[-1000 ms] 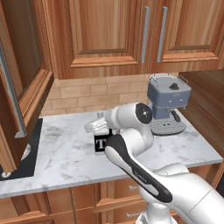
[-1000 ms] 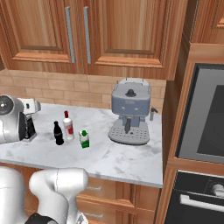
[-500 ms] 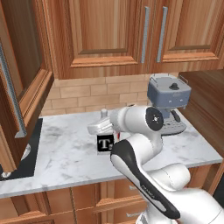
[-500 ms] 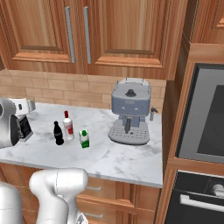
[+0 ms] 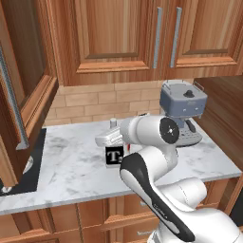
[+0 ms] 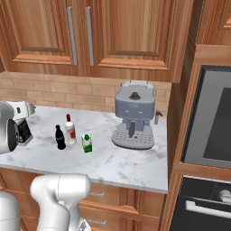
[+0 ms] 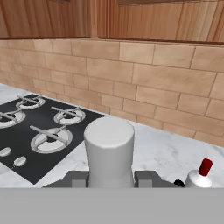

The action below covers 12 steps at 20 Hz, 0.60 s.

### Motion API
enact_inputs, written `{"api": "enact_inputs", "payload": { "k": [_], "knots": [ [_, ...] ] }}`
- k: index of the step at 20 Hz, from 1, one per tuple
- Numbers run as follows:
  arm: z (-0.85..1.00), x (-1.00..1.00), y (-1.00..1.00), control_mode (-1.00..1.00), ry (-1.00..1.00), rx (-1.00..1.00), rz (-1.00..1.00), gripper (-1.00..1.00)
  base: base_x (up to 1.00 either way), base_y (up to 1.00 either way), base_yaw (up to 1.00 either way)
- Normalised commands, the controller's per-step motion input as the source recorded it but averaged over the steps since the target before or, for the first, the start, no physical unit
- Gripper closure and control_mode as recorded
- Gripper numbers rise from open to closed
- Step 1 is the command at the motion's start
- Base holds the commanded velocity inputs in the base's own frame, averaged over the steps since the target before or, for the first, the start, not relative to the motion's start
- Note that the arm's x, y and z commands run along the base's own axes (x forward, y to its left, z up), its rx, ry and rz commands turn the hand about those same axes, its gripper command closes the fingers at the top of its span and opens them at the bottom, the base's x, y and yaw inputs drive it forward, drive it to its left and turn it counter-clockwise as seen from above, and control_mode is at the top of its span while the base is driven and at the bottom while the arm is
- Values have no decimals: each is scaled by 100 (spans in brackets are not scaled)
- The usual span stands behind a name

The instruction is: Sort all alcoholic drinks to one cabinet, and non-alcoholic drinks to the other.

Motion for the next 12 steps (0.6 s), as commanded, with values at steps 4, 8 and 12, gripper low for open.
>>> {"api": "enact_inputs", "payload": {
  "k": [4,8,12],
  "knots": [
    [0,-16,6,100,-3,0,0,100,-55,26,0],
    [0,0,0,100,0,0,0,100,-72,33,0],
    [0,0,0,100,0,0,0,100,-66,29,0]
  ]
}}
